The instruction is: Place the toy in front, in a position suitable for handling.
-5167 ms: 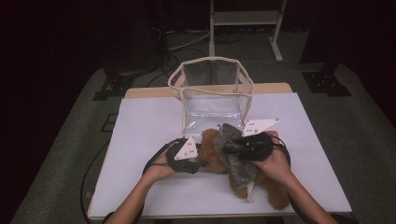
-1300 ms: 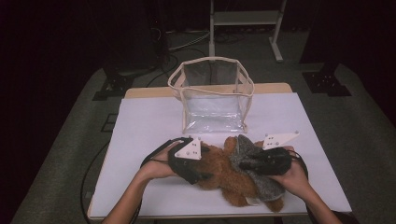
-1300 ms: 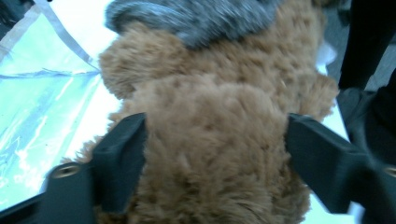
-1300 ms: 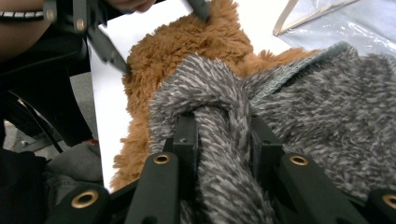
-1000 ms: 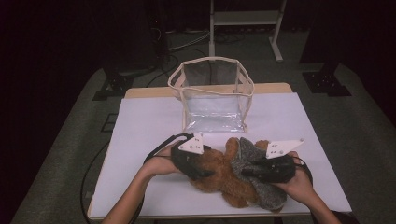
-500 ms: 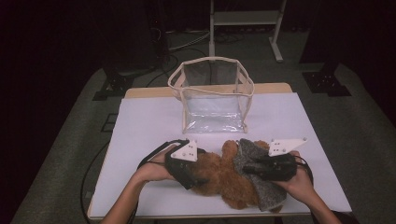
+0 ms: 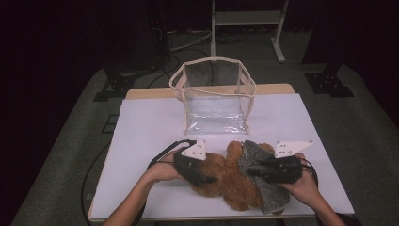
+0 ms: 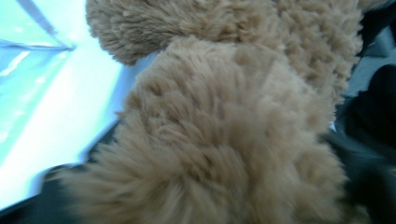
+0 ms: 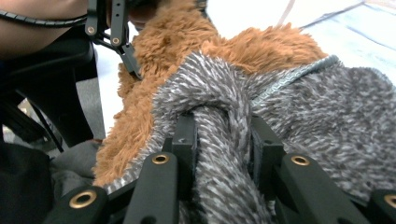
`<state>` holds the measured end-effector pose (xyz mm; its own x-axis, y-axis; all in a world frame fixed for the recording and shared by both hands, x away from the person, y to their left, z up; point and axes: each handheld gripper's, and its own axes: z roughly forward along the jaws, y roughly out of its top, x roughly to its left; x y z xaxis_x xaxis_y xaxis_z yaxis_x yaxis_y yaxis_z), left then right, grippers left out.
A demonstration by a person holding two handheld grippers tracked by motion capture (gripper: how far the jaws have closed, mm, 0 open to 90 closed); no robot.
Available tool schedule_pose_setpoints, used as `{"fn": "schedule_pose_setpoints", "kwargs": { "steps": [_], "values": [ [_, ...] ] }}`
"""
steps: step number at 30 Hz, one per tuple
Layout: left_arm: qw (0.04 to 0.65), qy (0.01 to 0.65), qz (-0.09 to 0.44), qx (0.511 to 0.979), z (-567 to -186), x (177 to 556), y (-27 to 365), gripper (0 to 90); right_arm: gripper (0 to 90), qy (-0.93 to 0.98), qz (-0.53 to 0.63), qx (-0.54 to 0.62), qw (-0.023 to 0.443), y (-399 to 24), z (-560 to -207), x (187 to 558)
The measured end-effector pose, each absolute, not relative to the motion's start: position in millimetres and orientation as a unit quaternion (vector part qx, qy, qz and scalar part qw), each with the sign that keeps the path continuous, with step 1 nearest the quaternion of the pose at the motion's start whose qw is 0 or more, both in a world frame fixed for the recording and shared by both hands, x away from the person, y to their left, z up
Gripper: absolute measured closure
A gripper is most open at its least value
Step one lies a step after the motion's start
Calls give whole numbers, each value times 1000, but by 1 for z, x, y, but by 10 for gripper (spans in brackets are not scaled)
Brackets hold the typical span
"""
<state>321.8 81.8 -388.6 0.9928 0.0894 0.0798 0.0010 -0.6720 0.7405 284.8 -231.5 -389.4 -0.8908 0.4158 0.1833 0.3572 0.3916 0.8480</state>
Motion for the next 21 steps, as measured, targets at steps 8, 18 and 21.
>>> {"fn": "schedule_pose_setpoints", "kwargs": {
  "steps": [8,18,21],
  "values": [
    [368,14,158,916,-373,328,78,379,676,833,495,242,43,-228,-374,311],
    [388,36,194,900,-373,329,108,339,669,844,481,235,35,-206,-365,361],
    [394,39,168,903,-378,322,118,275,670,848,480,223,15,-198,-376,359]
  ]
}}
